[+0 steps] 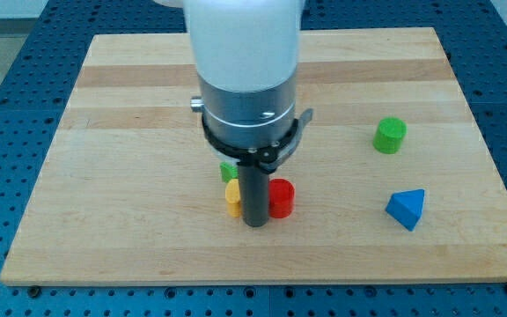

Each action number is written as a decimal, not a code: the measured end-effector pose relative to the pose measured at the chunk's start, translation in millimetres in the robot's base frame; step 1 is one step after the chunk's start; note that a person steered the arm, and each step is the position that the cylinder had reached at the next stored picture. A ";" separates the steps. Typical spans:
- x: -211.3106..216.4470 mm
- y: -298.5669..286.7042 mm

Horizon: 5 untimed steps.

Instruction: Move the red circle away from the yellow heart

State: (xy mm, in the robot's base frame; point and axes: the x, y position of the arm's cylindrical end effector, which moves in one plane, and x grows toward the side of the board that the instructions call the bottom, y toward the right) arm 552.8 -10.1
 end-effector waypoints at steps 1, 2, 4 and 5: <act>-0.2 13.4; -1.3 19.6; -19.0 21.6; -19.0 -12.9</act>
